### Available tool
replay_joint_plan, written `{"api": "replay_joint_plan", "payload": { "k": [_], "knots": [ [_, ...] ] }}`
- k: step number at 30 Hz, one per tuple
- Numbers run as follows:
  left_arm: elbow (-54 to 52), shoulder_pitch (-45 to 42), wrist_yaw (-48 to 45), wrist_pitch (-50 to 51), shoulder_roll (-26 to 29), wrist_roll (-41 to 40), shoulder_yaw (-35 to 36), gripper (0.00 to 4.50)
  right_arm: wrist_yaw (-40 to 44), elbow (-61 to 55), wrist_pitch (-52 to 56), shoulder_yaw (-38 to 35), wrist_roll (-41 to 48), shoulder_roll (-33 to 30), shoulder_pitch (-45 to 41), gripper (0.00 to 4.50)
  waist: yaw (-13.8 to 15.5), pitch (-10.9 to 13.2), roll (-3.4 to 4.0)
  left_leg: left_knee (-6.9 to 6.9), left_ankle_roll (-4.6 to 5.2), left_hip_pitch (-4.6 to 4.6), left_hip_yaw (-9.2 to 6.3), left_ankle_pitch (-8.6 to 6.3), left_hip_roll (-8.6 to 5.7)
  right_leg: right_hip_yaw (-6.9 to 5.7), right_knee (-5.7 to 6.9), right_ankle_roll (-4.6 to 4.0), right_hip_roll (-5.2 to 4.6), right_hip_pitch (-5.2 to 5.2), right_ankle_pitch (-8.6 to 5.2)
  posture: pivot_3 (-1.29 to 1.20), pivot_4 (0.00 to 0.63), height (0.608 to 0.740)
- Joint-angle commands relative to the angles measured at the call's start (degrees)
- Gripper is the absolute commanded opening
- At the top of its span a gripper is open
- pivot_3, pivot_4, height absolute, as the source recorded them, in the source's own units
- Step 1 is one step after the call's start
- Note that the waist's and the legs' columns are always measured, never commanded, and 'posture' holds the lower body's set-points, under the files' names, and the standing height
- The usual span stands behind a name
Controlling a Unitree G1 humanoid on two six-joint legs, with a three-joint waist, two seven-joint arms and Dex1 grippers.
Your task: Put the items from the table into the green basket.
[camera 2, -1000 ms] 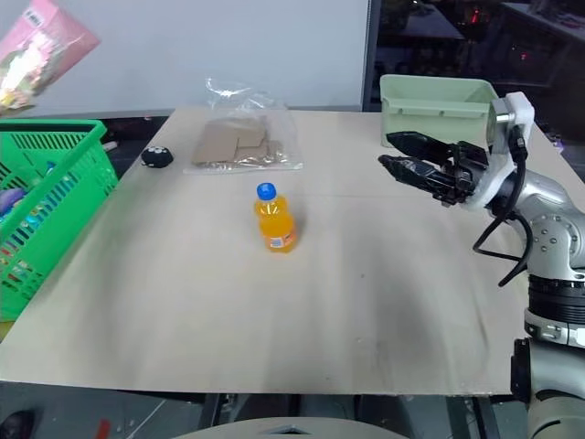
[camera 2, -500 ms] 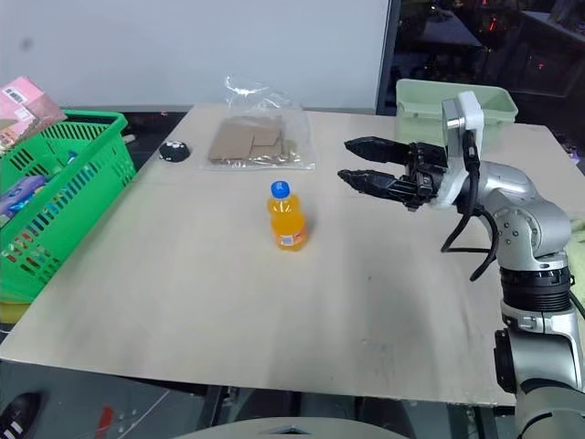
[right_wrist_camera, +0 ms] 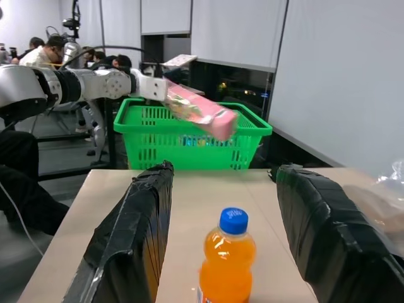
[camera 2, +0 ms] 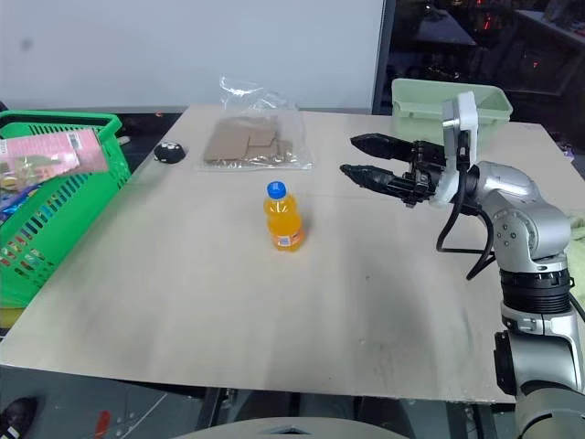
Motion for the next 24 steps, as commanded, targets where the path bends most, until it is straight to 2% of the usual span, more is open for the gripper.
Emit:
{"api": "replay_joint_plan", "payload": {
  "k": [1, 11, 15, 21, 24],
  "knots": [
    [0.7, -0.9, 0.6, 1.9, 2.2, -0.8, 1.1, 4.42, -0.9, -2.3, -0.2, -3.0, 1.3, -1.0, -0.1, 2.78, 0.0, 0.0, 0.01, 0.00, 0.00, 0.00, 0.00, 0.00, 0.00, -0.01, 0.01, 0.00, 0.00, 0.00, 0.00, 0.07, 0.000, 0.740],
    [1.3, 4.6, -8.3, 1.8, -1.7, -6.9, 3.1, 4.42, -1.7, -3.0, 0.2, -3.6, 2.0, -1.3, 0.5, 2.78, -0.4, 0.0, 0.05, 0.05, 0.00, 0.03, -0.01, 0.00, 0.00, -0.01, 0.07, -0.01, -0.01, 0.01, 0.00, 0.06, 0.000, 0.740],
    [0.2, 6.7, -12.8, -0.1, -3.8, -11.8, 6.3, 4.42, -1.8, -3.1, 0.1, -3.5, 1.9, -1.6, 0.6, 2.78, -0.7, 0.0, 0.04, 0.07, 0.00, 0.02, 0.00, 0.01, 0.00, 0.00, 0.07, -0.01, -0.02, 0.01, 0.01, 0.05, 0.000, 0.740],
    [-2.5, 7.4, -13.6, -0.5, -4.3, -14.7, 8.6, 4.42, -1.9, -3.2, 0.6, -3.5, 2.0, -2.1, 0.5, 2.78, -1.2, 0.0, 0.03, 0.08, 0.00, 0.02, -0.01, 0.01, 0.00, 0.00, 0.08, -0.02, -0.02, 0.02, 0.01, 0.05, 0.000, 0.740],
    [-5.8, 5.9, -15.9, -2.8, -5.5, -19.8, 12.9, 4.42, -1.6, -2.9, 0.9, -3.5, 2.2, -2.5, 0.4, 2.78, -1.0, -0.1, -0.01, 0.09, 0.00, 0.01, -0.02, 0.01, 0.00, -0.01, 0.08, -0.01, -0.02, 0.02, 0.01, 0.06, 0.000, 0.740]
  ]
}}
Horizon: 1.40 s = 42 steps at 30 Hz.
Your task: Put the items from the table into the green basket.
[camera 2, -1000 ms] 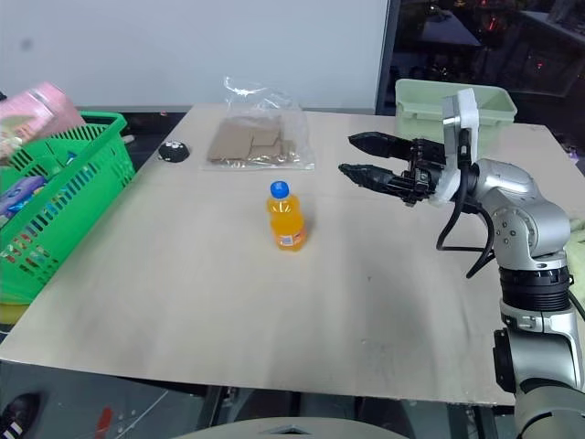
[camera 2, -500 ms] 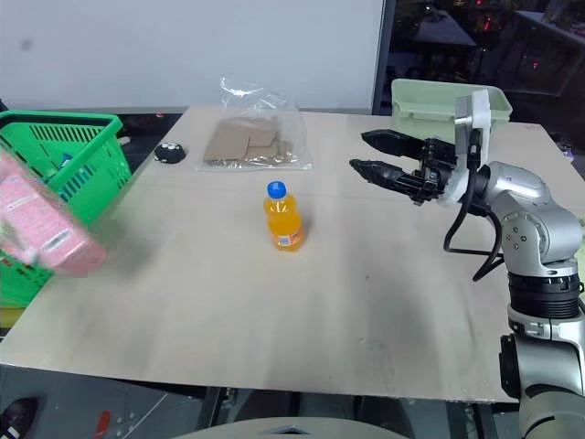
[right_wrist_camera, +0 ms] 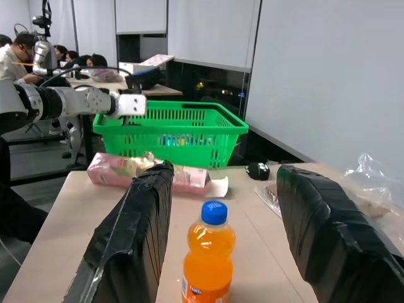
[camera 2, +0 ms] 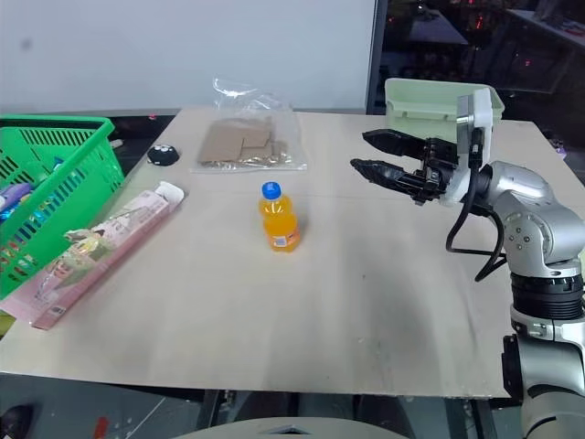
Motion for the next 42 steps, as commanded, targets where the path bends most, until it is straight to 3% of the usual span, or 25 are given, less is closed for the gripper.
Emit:
{"api": "replay_joint_plan", "payload": {
  "k": [1, 5, 9, 13, 26, 35, 42],
  "knots": [
    [-7.1, -2.9, -5.0, -3.6, -1.3, -9.1, 7.2, 4.42, 0.1, -1.3, 0.1, -1.8, 1.0, -0.9, -0.5, 2.78, 0.2, 0.0, -0.03, 0.02, 0.00, 0.00, -0.02, 0.00, 0.00, -0.02, 0.00, 0.00, 0.00, 0.01, 0.00, 0.06, 0.000, 0.740],
    [-20.8, -2.0, -19.2, 0.8, -5.7, -23.0, 15.0, 4.42, 0.2, -1.2, 0.4, -2.2, 1.4, -1.5, -0.6, 2.78, 0.4, -0.1, -0.07, 0.16, 0.00, -0.02, 0.01, 0.00, 0.03, -0.12, 0.01, -0.01, -0.05, 0.13, 0.00, 0.06, 0.000, 0.740],
    [-49.5, 14.3, -36.6, 19.9, -6.0, -37.7, 18.7, 4.42, 0.1, -1.9, 1.2, -3.0, 2.2, -2.4, 0.3, 2.78, -0.9, -0.1, 0.00, 0.24, -0.01, -0.07, 0.19, -0.01, 0.03, 0.02, -0.02, -0.02, -0.13, 0.12, 0.01, 0.05, 0.000, 0.740],
    [-63.4, 26.3, -40.1, 30.3, -3.7, -39.4, 20.7, 4.42, -0.1, -2.5, 1.7, -3.2, 2.5, -2.6, 1.0, 2.78, -2.9, -0.1, 0.08, 0.09, 0.01, 0.03, 0.30, -0.01, 0.05, 0.16, 0.05, -0.02, -0.13, 0.04, 0.01, 0.05, 0.000, 0.740],
    [-64.6, 33.6, -36.4, 45.9, -1.2, -34.6, 25.6, 4.42, -0.7, -4.2, 2.3, -3.6, 3.0, -2.8, 2.8, 2.78, -3.0, 0.0, 0.30, 0.13, 0.02, 0.12, 0.12, 0.00, 0.20, -0.02, 0.08, -0.12, 0.08, 0.08, -0.04, 0.05, 0.000, 0.740],
    [-57.1, 34.2, -32.8, 44.0, -3.6, -29.5, 21.8, 4.42, -1.0, -4.4, 2.2, -3.7, 3.4, -2.8, 3.1, 2.78, -2.9, 0.0, 0.37, 0.06, 0.02, 0.13, 0.11, 0.00, 0.20, -0.04, 0.06, -0.13, 0.06, 0.07, -0.05, 0.04, 0.000, 0.740],
    [-48.6, 29.7, -29.8, 40.1, -6.0, -25.9, 18.1, 4.42, -2.2, -5.2, 1.4, -3.9, 2.8, -2.6, 3.9, 2.78, -2.8, 0.0, 0.35, 0.06, 0.01, 0.12, 0.10, 0.00, 0.18, -0.04, 0.04, -0.13, 0.04, 0.08, -0.04, 0.02, 0.000, 0.740]
  ]
}}
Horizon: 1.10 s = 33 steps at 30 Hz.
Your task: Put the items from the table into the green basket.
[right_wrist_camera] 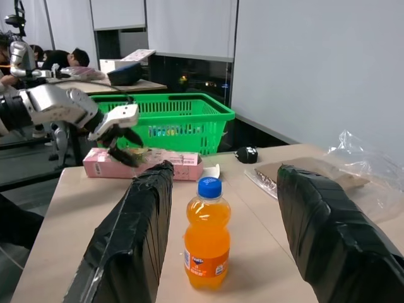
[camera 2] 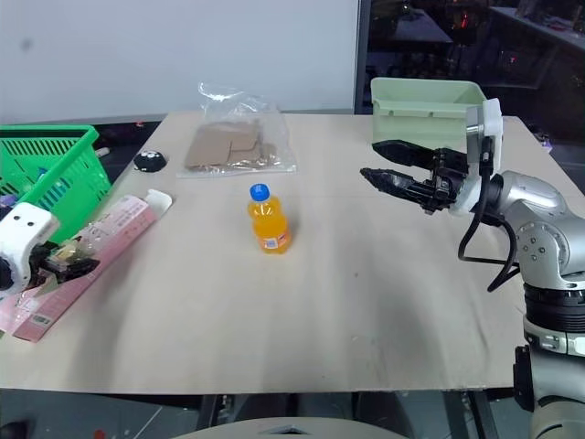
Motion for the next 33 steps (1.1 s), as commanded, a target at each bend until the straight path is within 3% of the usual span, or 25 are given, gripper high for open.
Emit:
{"api": "replay_joint_plan", "payload": {
  "k": [1, 12, 13, 14, 19, 20, 23, 24, 33],
  "knots": [
    [4.0, -2.8, 1.5, -3.1, -0.4, 2.6, -1.5, 4.42, -0.8, -2.5, -1.2, -1.9, 0.6, -0.3, -0.2, 2.78, 0.0, 0.0, 0.00, 0.00, 0.00, 0.00, 0.00, 0.00, 0.00, 0.00, 0.00, 0.00, 0.00, -0.01, 0.00, 0.02, 0.000, 0.740],
    [12.7, -4.9, 1.7, -6.3, -0.4, 6.7, -5.3, 4.42, -0.5, -3.6, -0.8, -2.4, 2.1, -0.6, 0.9, 2.78, -0.3, 0.0, -0.02, 0.00, 0.00, 0.00, 0.00, 0.00, -0.01, 0.01, 0.02, 0.00, -0.01, -0.01, 0.00, 0.01, 0.000, 0.740],
    [12.9, -5.0, 1.7, -6.3, -0.5, 6.7, -5.3, 3.91, -0.2, -3.5, -0.8, -2.3, 2.0, -1.0, 0.9, 2.78, -0.3, 0.0, -0.02, 0.00, 0.00, -0.01, 0.01, 0.00, -0.01, 0.01, 0.02, 0.00, -0.02, -0.01, 0.00, 0.01, 0.000, 0.740],
    [13.1, -5.0, 1.7, -6.3, -0.6, 6.7, -5.2, 3.76, 0.0, -3.5, -0.9, -2.2, 1.7, -1.3, 1.0, 2.78, -0.3, 0.0, -0.01, 0.00, 0.00, -0.01, 0.01, 0.00, -0.01, 0.01, 0.02, 0.00, -0.02, -0.01, 0.00, 0.01, 0.000, 0.740],
    [12.9, -5.0, 1.5, -6.0, -0.8, 6.7, -5.2, 1.86, 1.5, -2.3, -1.3, -1.8, 0.0, -3.3, 0.9, 2.78, -0.3, -0.2, 0.30, 0.00, 0.00, 0.02, 0.01, 0.00, -0.01, 0.01, 0.04, 0.00, -0.01, -0.01, 0.00, 0.01, 0.000, 0.740],
    [12.6, -5.1, 1.7, -6.0, -0.9, 6.7, -5.1, 1.31, 1.7, -2.2, -1.3, -1.9, 0.2, -3.5, 0.9, 2.78, -0.3, -0.2, 0.37, 0.00, 0.00, 0.02, 0.01, 0.00, -0.01, 0.01, 0.04, 0.00, -0.01, -0.01, 0.00, 0.01, 0.000, 0.740],
    [11.0, -6.0, 2.2, -5.9, -1.6, 5.4, -3.5, 0.33, 1.8, -2.1, -1.1, -2.1, 0.8, -3.6, 0.5, 2.78, -0.2, -0.3, 0.51, 0.00, 0.01, 0.05, -0.02, 0.00, -0.01, 0.00, 0.08, 0.00, 0.01, -0.01, 0.00, 0.01, 0.000, 0.740],
    [9.9, -6.7, 2.6, -5.8, -1.9, 4.6, -2.6, 0.18, 2.0, -2.1, -0.9, -2.2, 1.3, -3.6, 0.3, 2.78, -0.2, -0.3, 0.51, 0.00, 0.01, 0.05, -0.03, 0.01, -0.01, -0.01, 0.09, 0.00, 0.01, -0.01, 0.00, 0.01, 0.000, 0.740],
    [1.6, -16.0, 7.1, -3.1, -1.6, 1.7, 2.4, 0.17, 6.2, -3.2, 3.5, -3.0, 8.5, -5.6, -1.9, 2.78, 0.2, -0.3, 0.13, 0.16, 0.00, -0.15, -0.05, 0.00, -0.05, -0.03, -0.02, 0.02, -0.05, 0.02, 0.01, 0.04, 0.000, 0.740]
  ]
}}
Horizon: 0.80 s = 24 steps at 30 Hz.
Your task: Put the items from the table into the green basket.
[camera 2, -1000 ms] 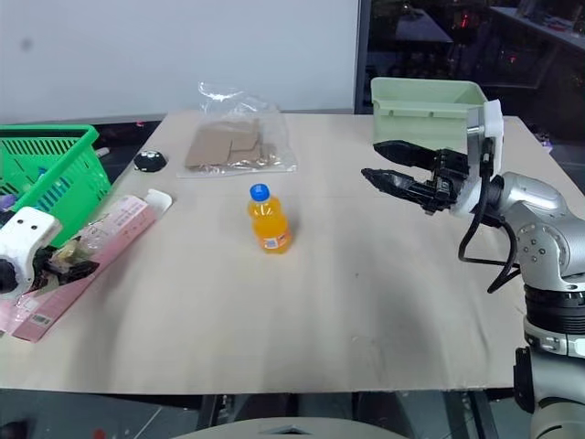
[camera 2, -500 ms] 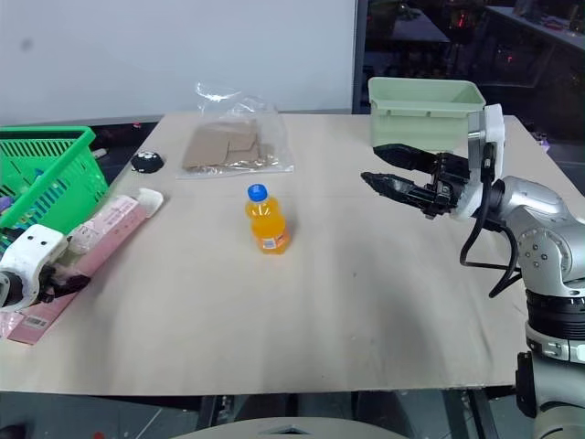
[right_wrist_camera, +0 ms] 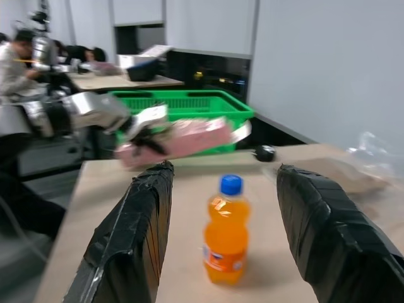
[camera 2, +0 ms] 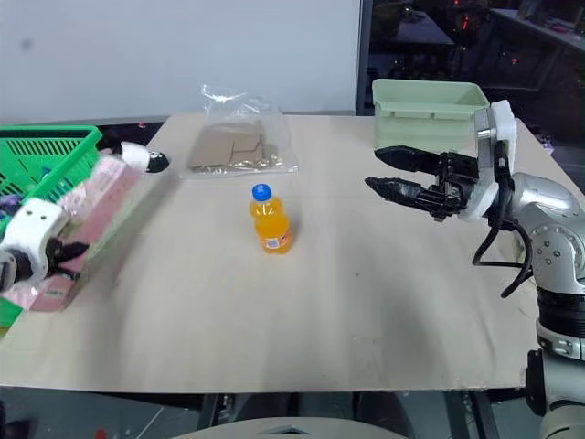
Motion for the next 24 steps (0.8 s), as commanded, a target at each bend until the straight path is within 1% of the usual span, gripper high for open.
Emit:
{"api": "replay_joint_plan", "payload": {
  "k": [1, 3, 7, 9, 12, 15, 17, 20, 24],
  "knots": [
    [-4.7, -5.2, 2.3, 0.4, 2.9, -0.1, 3.0, 0.17, 1.9, -1.5, 0.7, -2.0, 2.4, -1.7, -2.6, 2.78, 0.0, 0.0, -0.01, 0.00, 0.00, 0.00, 0.00, 0.00, -0.02, 0.00, 0.00, 0.00, -0.01, 0.00, 0.00, 0.04, 0.000, 0.740],
    [-4.5, -7.6, 3.7, -0.3, 3.1, 0.5, 3.4, 0.17, 1.9, -1.1, 0.1, -1.6, 1.7, -1.6, -3.3, 2.78, -0.1, 0.0, 0.00, -0.01, 0.00, 0.00, 0.00, 0.00, -0.02, 0.00, 0.00, 0.00, -0.01, 0.00, 0.00, 0.04, 0.000, 0.740],
    [0.2, -14.5, 11.4, -5.0, 4.0, 2.6, 5.1, 0.17, 0.9, -0.2, -0.8, -1.2, 1.2, -0.1, -5.1, 2.78, -0.2, 0.0, -0.02, -0.02, 0.00, 0.04, -0.05, 0.00, 0.01, -0.01, 0.07, 0.00, 0.05, -0.01, 0.00, 0.06, 0.000, 0.740],
    [5.0, -17.3, 16.4, -9.9, 7.9, 6.6, 4.3, 0.17, 0.0, 0.1, -2.1, -1.1, 0.6, 1.4, -6.1, 2.78, -0.5, 0.0, -0.07, -0.02, 0.00, 0.05, -0.05, 0.00, 0.01, -0.01, 0.09, 0.00, 0.06, -0.02, 0.00, 0.06, 0.000, 0.740],
    [12.9, -18.3, 20.1, -17.0, 14.8, 12.9, 0.2, 0.17, -0.3, 0.6, -2.3, -0.8, 0.4, 2.6, -6.8, 2.78, -1.0, 0.1, -0.28, -0.11, 0.00, 0.06, -0.05, 0.00, 0.09, 0.03, 0.08, 0.01, 0.17, -0.09, 0.01, 0.08, 0.000, 0.740],
    [21.3, -18.5, 24.4, -21.4, 20.4, 18.0, -2.9, 0.17, 0.1, 0.6, -2.6, -0.3, -0.1, 3.2, -6.7, 2.78, -0.3, 0.1, -0.25, -0.24, 0.00, 0.05, -0.01, -0.01, -0.01, 0.01, 0.04, 0.01, 0.02, -0.10, 0.00, 0.08, 0.000, 0.740],
    [25.9, -17.3, 25.8, -23.5, 22.8, 21.1, -5.6, 0.17, 0.1, 0.5, -2.5, -0.2, -0.1, 3.6, -6.8, 2.78, 0.3, 0.2, -0.23, -0.28, 0.00, 0.04, 0.00, -0.01, -0.06, 0.00, 0.00, 0.01, -0.03, -0.10, 0.00, 0.08, 0.000, 0.740],
    [31.0, -15.9, 25.7, -25.9, 23.7, 24.1, -9.2, 0.17, -0.2, -0.1, -2.3, -0.2, 0.4, 4.2, -6.8, 2.78, 1.7, 0.1, -0.24, -0.28, 0.00, 0.05, -0.01, -0.01, -0.06, -0.04, 0.01, 0.00, -0.03, -0.08, -0.01, 0.09, 0.000, 0.740],
    [36.5, -16.0, 26.1, -28.5, 21.9, 27.1, -13.6, 0.17, -0.3, -0.6, -1.9, -0.1, 0.8, 4.5, -6.8, 2.78, 3.0, 0.0, -0.43, -0.22, -0.04, 0.05, -0.02, 0.02, 0.02, -0.19, 0.02, -0.02, -0.02, -0.05, -0.03, 0.08, 0.000, 0.740]
  ]
}}
